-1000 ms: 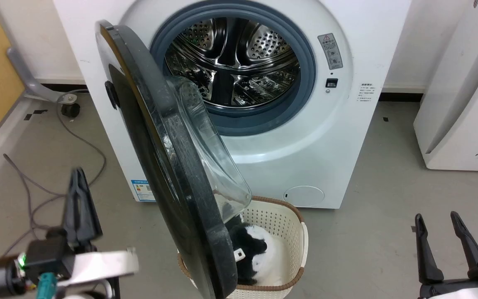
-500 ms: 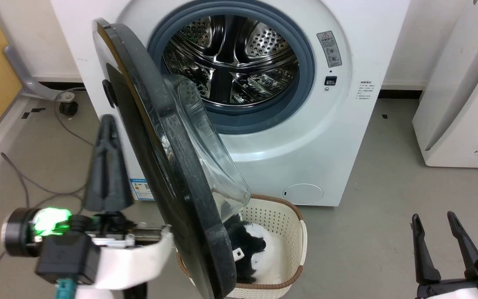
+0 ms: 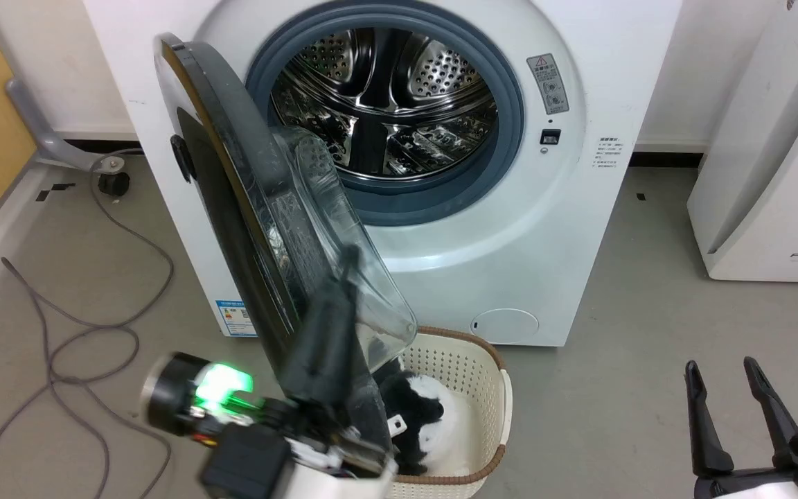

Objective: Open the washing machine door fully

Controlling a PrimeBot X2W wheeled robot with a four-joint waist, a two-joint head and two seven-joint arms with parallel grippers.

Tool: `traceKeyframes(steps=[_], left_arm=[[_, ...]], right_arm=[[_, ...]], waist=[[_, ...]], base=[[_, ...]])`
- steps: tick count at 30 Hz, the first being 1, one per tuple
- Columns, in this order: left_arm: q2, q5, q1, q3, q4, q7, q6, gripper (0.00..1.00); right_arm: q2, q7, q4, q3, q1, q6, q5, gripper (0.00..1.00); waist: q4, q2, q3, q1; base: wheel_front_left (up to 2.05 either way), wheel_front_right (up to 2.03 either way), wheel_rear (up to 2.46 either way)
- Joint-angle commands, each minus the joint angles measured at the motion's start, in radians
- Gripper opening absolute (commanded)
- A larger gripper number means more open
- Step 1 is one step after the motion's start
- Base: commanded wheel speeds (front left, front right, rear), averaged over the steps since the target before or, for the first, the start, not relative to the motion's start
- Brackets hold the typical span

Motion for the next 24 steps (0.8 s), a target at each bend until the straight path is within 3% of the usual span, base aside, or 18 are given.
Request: traceKeyframes(steps=[1,15,24], left_arm=[[0.003,-0.005,0.016,-0.01,0.011,-0.004,-0.006,0.0],[0.0,-0.04,0.072,-0.169,0.148,-0.004,-0.039,0.0],[0.0,-0.074,0.095,-0.182,0.262,-0.004,-0.032,0.0]], right_arm=[[0.004,-0.004,0.001,0.001,0.001,0.001,0.005,1.0],[0.004,-0.004,0.003,0.009,-0.007,0.001,-0.001,1.0],[0.004,-0.004,0.008,0.011,-0.011,0.001,0.004,1.0]], waist=[[0.001,0.0,-0.001,0.0],[0.003,0.0,0.004,0.0],[-0.002,0.0,0.014,0.0]], base=[[0.0,0.0,0.0],[0.0,0.0,0.0],[0.0,0.0,0.0]])
